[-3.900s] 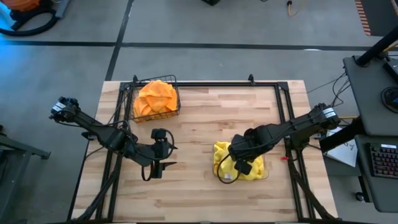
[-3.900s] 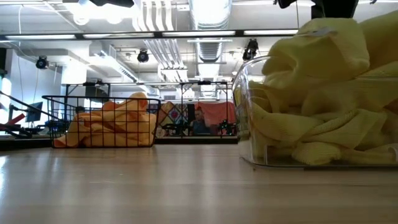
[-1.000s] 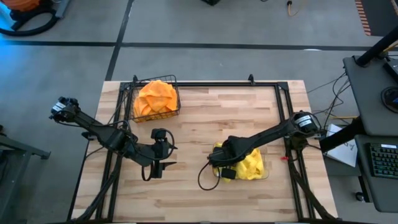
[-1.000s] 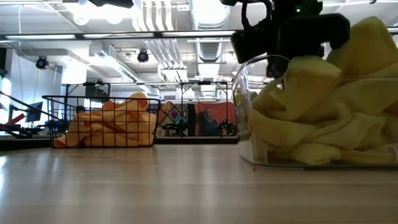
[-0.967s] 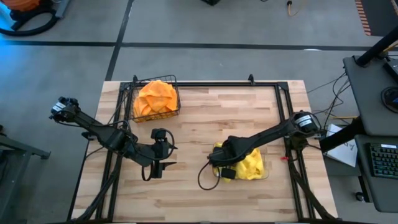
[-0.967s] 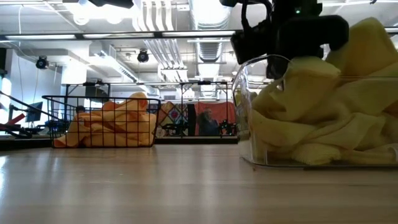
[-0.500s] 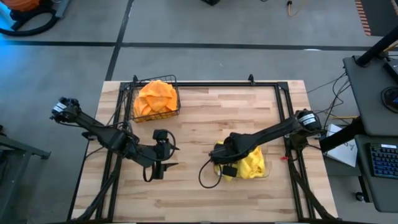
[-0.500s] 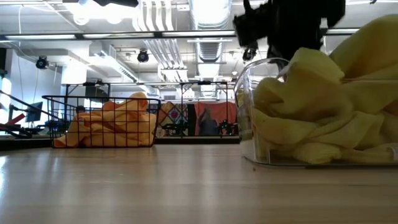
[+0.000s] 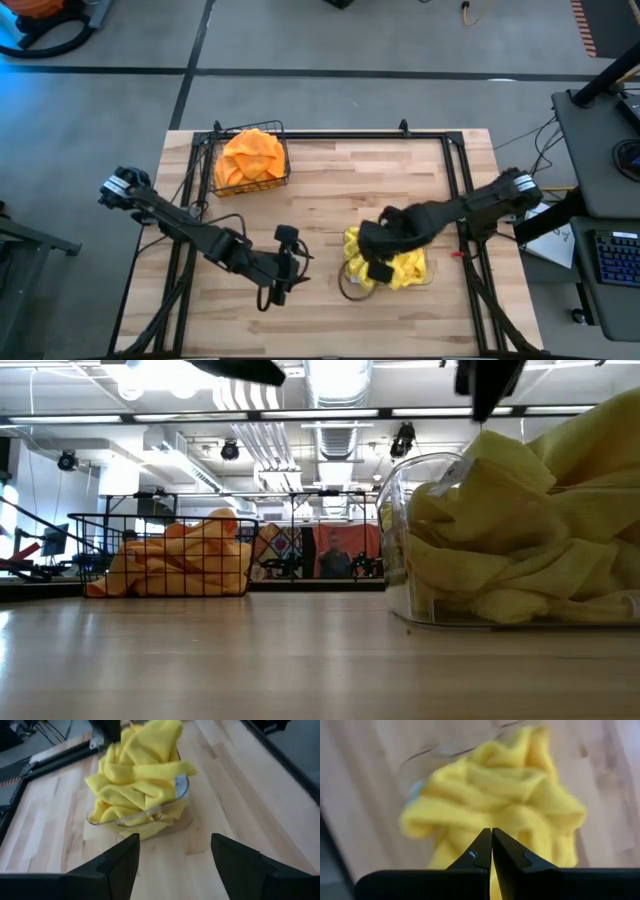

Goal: Sort microfiber towel by color & place in baskets
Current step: Put the yellow towel into the transparent bin

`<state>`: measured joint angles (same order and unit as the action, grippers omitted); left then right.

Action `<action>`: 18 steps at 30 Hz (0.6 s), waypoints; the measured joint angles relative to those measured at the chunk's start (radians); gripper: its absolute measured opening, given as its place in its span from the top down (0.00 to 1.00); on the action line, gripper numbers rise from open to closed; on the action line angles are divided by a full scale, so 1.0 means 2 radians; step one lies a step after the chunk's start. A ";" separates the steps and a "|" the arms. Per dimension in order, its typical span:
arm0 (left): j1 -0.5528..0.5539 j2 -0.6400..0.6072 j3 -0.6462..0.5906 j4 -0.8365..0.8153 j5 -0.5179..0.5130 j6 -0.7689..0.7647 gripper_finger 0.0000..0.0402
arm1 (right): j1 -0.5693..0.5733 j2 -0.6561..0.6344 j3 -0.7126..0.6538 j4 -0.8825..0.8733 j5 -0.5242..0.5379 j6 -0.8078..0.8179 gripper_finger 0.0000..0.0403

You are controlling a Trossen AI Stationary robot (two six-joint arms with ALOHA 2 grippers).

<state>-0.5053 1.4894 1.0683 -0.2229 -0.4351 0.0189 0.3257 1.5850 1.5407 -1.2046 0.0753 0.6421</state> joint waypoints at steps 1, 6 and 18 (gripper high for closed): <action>0.000 0.004 0.000 -0.001 0.000 0.000 0.44 | 0.010 -0.006 -0.001 0.000 -0.001 0.006 0.98; 0.000 0.016 0.000 -0.001 0.000 0.000 0.48 | 0.067 -0.012 -0.006 0.012 -0.002 0.061 0.98; 0.000 0.013 0.000 0.000 0.000 -0.008 0.51 | 0.121 0.017 -0.032 0.016 -0.002 0.143 0.98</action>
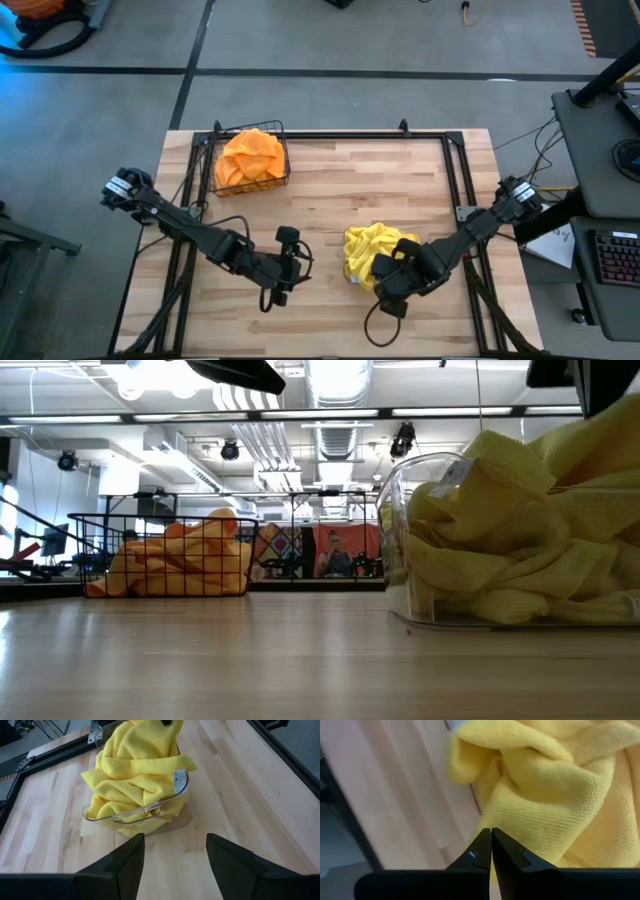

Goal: Sort microfiber towel by color & place in baskets
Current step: Put the yellow towel into the transparent bin

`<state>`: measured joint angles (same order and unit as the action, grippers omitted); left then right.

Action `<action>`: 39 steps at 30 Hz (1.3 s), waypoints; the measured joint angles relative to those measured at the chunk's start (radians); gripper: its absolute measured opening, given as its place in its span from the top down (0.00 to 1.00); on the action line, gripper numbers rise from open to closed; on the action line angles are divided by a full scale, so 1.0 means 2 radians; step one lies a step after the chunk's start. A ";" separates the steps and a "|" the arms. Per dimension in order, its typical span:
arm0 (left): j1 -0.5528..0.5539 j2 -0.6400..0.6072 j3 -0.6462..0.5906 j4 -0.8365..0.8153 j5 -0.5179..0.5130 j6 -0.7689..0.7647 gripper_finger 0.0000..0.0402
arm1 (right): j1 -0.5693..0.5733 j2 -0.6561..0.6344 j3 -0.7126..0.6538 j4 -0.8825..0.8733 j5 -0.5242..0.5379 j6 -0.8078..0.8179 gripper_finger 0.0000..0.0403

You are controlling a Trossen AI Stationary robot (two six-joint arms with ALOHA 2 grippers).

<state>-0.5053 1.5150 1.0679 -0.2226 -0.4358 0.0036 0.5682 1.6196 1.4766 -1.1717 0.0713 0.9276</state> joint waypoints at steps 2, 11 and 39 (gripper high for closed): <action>0.000 -0.005 0.000 -0.001 0.000 0.002 0.51 | -0.005 0.000 -0.012 0.000 0.000 0.000 0.98; 0.000 -0.058 0.000 -0.021 0.000 0.007 0.51 | -0.054 -0.007 -0.069 -0.001 0.000 -0.005 0.98; -0.023 -0.104 -0.028 -0.010 0.001 -0.008 0.51 | -0.042 -0.014 -0.013 0.093 0.062 -0.098 0.98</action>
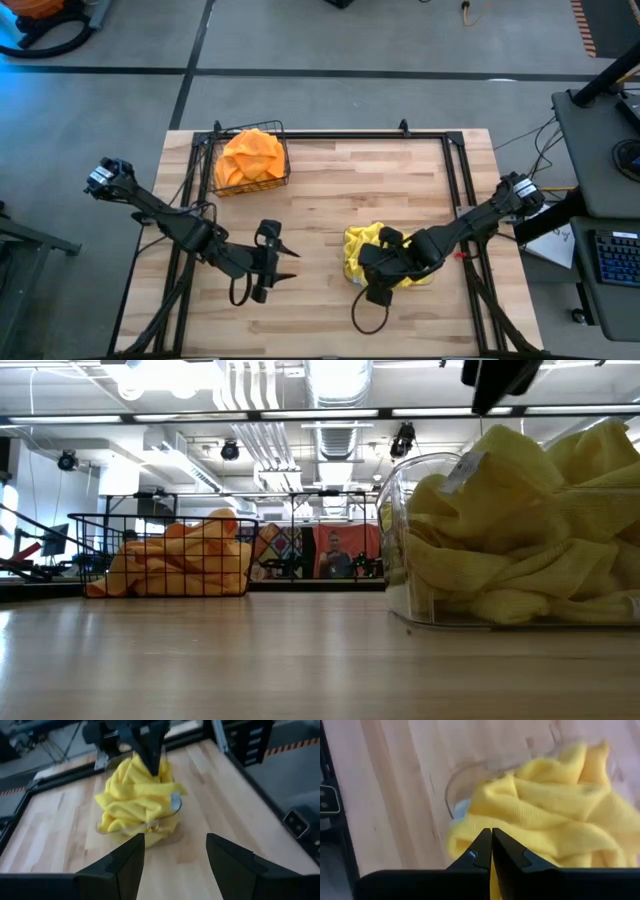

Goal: Sort microfiber towel by color & place in baskets
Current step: Put the yellow towel into the transparent bin

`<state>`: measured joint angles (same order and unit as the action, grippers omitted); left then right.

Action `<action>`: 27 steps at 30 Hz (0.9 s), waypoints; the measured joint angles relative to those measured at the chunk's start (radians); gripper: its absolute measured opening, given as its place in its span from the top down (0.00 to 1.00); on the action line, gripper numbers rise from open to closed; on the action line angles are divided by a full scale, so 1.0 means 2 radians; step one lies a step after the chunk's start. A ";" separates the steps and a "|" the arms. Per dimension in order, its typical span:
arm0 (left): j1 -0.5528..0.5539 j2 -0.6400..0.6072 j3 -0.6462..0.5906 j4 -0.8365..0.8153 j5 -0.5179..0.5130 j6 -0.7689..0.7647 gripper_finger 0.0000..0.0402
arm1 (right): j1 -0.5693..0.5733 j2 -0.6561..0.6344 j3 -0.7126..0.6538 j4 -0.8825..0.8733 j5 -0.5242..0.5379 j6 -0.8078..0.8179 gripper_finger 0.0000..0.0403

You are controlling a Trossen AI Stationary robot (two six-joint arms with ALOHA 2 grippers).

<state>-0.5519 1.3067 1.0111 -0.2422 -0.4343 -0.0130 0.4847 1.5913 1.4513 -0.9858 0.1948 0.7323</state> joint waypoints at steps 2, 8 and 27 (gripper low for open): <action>-0.002 -0.001 -0.013 0.028 0.007 0.002 0.51 | 0.007 0.000 0.000 0.010 0.015 -0.014 0.98; -0.025 -0.001 -0.025 0.035 0.016 -0.034 0.51 | 0.021 0.000 0.000 0.012 0.030 0.009 0.98; -0.074 -0.002 -0.030 0.026 0.011 -0.042 0.51 | 0.026 0.000 -0.001 0.009 0.019 0.066 0.98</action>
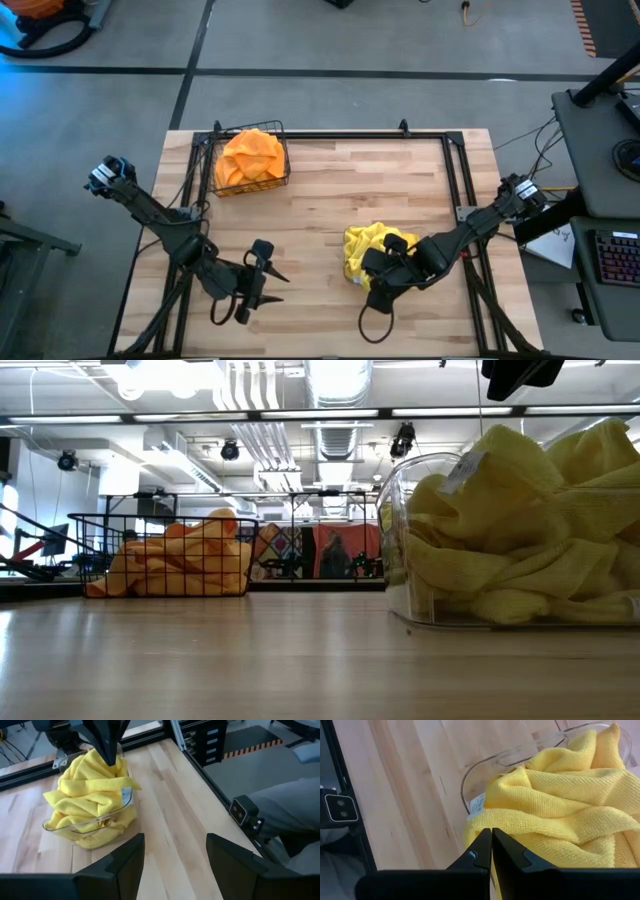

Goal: Sort microfiber towel by color & place in baskets
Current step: Put the yellow towel into the transparent bin

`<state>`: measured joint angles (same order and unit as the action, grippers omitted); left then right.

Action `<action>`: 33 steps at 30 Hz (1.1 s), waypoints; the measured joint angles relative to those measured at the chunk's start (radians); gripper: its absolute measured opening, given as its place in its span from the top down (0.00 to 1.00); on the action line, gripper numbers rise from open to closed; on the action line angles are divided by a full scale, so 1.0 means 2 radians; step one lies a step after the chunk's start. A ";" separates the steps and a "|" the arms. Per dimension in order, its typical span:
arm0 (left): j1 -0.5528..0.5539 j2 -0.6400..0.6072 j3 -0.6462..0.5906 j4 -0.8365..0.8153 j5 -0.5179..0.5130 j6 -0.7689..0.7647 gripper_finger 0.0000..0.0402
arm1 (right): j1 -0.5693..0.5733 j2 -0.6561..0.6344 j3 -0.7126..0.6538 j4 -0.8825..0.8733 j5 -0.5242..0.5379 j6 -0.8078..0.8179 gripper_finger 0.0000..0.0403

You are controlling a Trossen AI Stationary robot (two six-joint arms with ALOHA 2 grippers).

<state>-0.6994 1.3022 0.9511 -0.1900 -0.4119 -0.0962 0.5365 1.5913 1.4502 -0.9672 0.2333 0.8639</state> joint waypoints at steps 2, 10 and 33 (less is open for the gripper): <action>0.000 0.000 -0.003 0.001 0.000 -0.003 0.51 | 0.000 0.000 0.000 0.000 0.000 0.000 0.98; 0.000 0.000 -0.007 0.011 0.000 -0.009 0.51 | 0.000 0.006 0.000 0.015 0.011 -0.008 0.98; 0.000 0.000 -0.007 0.017 0.000 -0.018 0.51 | -0.013 0.042 -0.001 0.018 0.084 -0.059 0.98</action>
<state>-0.6987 1.3014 0.9375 -0.1570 -0.4123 -0.1327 0.5102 1.6760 1.4487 -0.9314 0.4014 0.7463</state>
